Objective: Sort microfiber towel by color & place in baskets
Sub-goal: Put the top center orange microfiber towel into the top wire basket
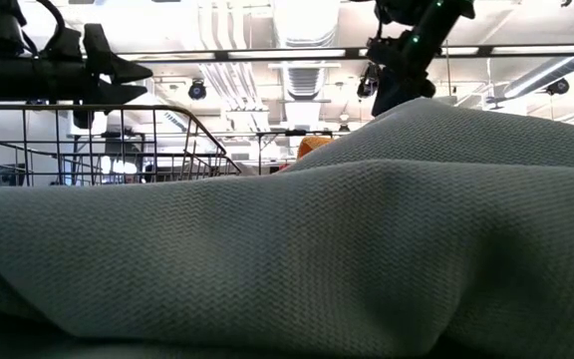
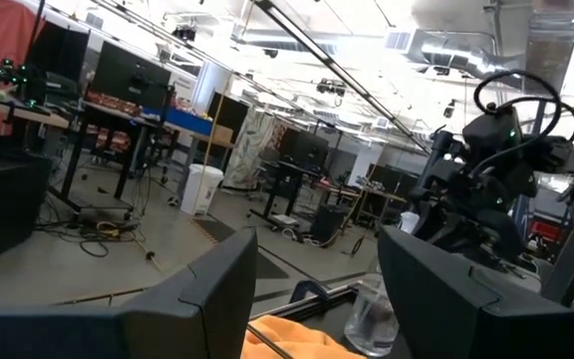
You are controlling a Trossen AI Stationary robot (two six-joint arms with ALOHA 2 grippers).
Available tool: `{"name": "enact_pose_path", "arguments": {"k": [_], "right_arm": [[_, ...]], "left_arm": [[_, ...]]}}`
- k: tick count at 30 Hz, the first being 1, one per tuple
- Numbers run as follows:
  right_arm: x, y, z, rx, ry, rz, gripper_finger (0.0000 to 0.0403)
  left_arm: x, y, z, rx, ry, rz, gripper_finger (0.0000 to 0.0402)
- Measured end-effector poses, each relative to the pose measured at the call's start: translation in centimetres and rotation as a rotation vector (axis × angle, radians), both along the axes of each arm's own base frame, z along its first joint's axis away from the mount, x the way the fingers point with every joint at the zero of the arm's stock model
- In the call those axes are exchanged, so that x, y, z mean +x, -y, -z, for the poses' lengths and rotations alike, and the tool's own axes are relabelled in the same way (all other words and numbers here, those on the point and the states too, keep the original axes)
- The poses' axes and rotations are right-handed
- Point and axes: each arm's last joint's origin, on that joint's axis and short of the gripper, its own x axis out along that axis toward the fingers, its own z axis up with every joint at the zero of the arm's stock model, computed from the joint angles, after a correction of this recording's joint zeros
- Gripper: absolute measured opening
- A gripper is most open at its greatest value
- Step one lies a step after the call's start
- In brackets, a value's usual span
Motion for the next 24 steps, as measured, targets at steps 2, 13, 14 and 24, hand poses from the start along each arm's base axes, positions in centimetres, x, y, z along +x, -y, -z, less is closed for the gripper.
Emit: {"name": "enact_pose_path", "arguments": {"k": [2, 13, 14, 24], "right_arm": [[0.4, -0.1, -0.3, -0.008, -0.003, -0.021, 0.0141], [2.9, -0.3, -0.2, -0.023, -0.116, -0.155, 0.0141], [3.2, -0.2, 0.0, -0.014, -0.132, -0.156, 0.0141], [5.3, 1.0, 3.1, 0.086, -0.264, -0.137, 0.0141]], "left_arm": [[0.0, 0.0, 0.0, -0.001, -0.002, 0.0, 0.0194], [0.1, -0.1, 0.1, -0.006, -0.012, 0.0, 0.0194], [0.1, -0.1, 0.1, -0.006, -0.012, 0.0, 0.0194], [0.2, 0.0, 0.2, -0.01, -0.012, 0.015, 0.0194]]}}
